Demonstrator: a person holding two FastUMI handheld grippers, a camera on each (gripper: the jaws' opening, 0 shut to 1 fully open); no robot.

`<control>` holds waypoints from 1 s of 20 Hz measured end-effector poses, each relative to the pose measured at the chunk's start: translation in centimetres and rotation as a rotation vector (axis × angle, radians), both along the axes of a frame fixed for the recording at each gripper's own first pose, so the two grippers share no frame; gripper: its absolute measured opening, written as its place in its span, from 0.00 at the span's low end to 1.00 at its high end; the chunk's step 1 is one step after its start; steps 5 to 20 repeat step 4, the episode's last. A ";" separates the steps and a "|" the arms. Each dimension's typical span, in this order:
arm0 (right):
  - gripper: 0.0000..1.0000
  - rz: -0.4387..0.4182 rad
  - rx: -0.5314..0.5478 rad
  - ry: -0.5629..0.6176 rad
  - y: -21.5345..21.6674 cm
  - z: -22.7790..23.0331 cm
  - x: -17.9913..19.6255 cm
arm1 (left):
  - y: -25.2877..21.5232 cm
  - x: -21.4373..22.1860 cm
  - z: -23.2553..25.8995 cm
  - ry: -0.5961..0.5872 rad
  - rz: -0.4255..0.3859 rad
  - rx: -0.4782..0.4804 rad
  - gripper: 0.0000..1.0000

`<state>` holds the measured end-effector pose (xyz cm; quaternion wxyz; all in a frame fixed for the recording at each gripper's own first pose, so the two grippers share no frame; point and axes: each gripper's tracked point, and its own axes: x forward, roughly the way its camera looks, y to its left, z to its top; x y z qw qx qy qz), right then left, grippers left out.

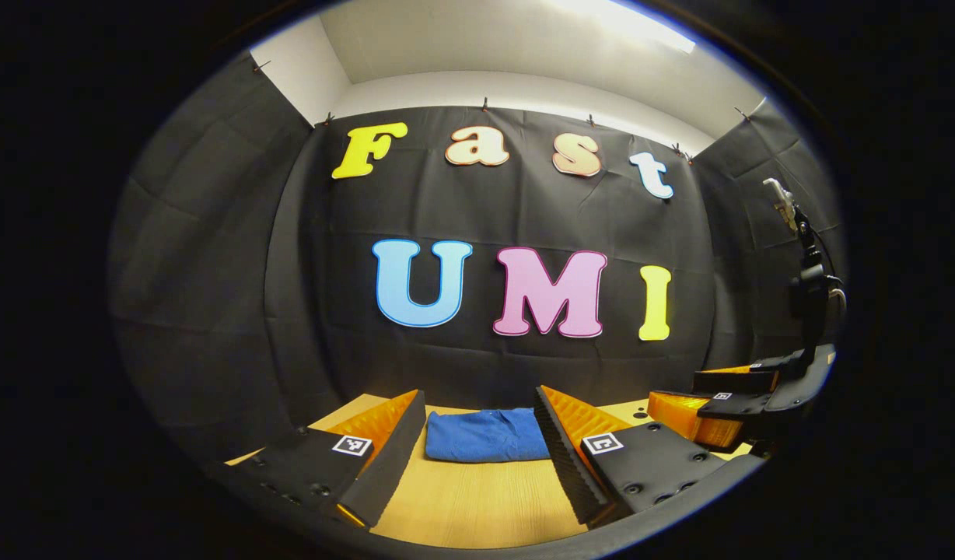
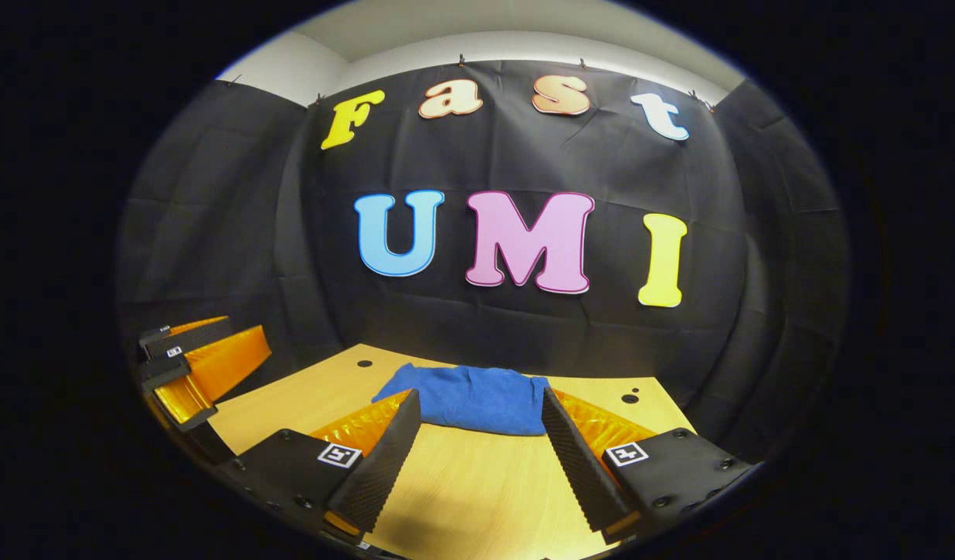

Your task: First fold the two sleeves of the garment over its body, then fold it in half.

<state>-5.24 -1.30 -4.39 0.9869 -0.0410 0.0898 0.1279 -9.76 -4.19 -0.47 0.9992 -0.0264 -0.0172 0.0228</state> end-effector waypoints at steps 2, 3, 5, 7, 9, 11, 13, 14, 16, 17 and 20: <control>0.98 -0.005 0.007 0.012 0.0 -0.2 0.2 | 0.0 0.1 0.2 0.001 0.001 0.009 0.81; 0.98 -0.008 0.012 0.014 0.0 -0.1 0.2 | 0.0 0.2 0.1 0.004 0.001 0.011 0.81; 0.98 -0.008 0.016 0.013 0.1 0.1 0.3 | -0.1 0.2 -0.1 0.005 0.003 0.010 0.80; 0.98 -0.008 0.016 0.013 0.1 0.1 0.3 | -0.1 0.2 -0.1 0.005 0.003 0.010 0.80; 0.98 -0.008 0.016 0.013 0.1 0.1 0.3 | -0.1 0.2 -0.1 0.005 0.003 0.010 0.80; 0.98 -0.008 0.016 0.013 0.1 0.1 0.3 | -0.1 0.2 -0.1 0.005 0.003 0.010 0.80; 0.98 -0.008 0.016 0.013 0.1 0.1 0.3 | -0.1 0.2 -0.1 0.005 0.003 0.010 0.80; 0.98 -0.008 0.016 0.013 0.1 0.1 0.3 | -0.1 0.2 -0.1 0.005 0.003 0.010 0.80; 0.98 -0.008 0.016 0.013 0.1 0.1 0.3 | -0.1 0.2 -0.1 0.005 0.003 0.010 0.80; 0.98 -0.008 0.016 0.013 0.1 0.1 0.3 | -0.1 0.2 -0.1 0.005 0.003 0.010 0.80; 0.98 -0.008 0.016 0.013 0.1 0.1 0.3 | -0.1 0.2 -0.1 0.005 0.003 0.010 0.80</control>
